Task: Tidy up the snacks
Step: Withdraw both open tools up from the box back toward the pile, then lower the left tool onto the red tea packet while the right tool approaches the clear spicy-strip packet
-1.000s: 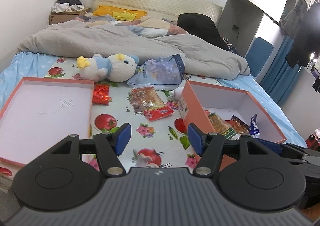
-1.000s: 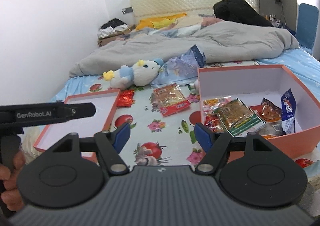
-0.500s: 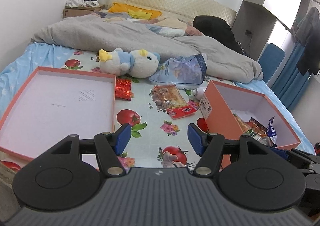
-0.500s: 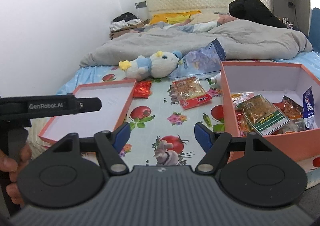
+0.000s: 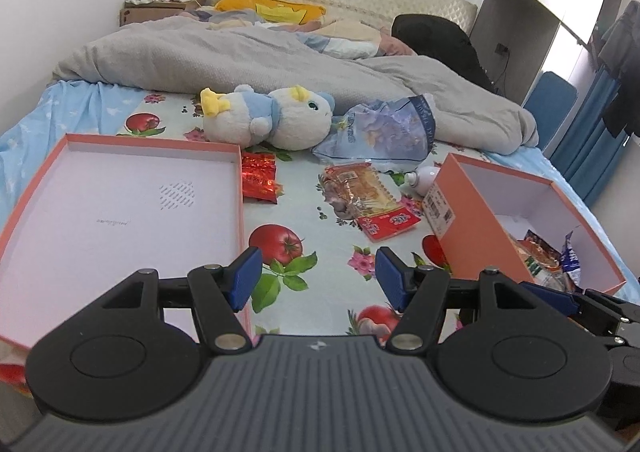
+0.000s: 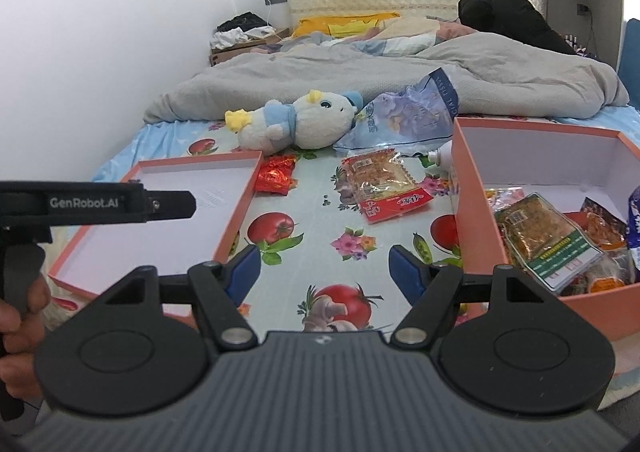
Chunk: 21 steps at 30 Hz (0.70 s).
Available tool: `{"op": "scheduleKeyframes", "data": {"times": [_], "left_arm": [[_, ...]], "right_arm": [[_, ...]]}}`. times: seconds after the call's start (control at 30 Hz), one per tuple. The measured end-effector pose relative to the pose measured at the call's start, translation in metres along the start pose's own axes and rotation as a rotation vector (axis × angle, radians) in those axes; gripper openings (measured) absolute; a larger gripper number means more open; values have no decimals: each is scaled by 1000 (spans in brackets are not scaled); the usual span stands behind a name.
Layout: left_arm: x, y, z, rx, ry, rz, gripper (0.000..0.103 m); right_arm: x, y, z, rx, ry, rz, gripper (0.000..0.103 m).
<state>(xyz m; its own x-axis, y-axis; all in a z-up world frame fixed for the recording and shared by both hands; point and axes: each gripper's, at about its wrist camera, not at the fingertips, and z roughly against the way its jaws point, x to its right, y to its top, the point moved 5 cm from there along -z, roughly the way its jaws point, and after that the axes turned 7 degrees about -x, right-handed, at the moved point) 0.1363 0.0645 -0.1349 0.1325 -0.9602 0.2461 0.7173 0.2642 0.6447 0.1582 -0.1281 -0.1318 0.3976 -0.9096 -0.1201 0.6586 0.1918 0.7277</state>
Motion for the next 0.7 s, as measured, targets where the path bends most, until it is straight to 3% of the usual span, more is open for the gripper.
{"op": "scheduleKeyframes", "data": {"times": [0.23,0.5,0.7], "left_arm": [[-9,20,-40,-50,8,-28,68],[-22,51,-97,-88,22,-75,68],[-19,75,-152,-133,5,-193,68]], "right_arm": [[-10,5,-33,-7,-37,82,73],[-7,21,-86,-22,-29,92,73],[4,40,-129,-24,-68,104,73]]}}
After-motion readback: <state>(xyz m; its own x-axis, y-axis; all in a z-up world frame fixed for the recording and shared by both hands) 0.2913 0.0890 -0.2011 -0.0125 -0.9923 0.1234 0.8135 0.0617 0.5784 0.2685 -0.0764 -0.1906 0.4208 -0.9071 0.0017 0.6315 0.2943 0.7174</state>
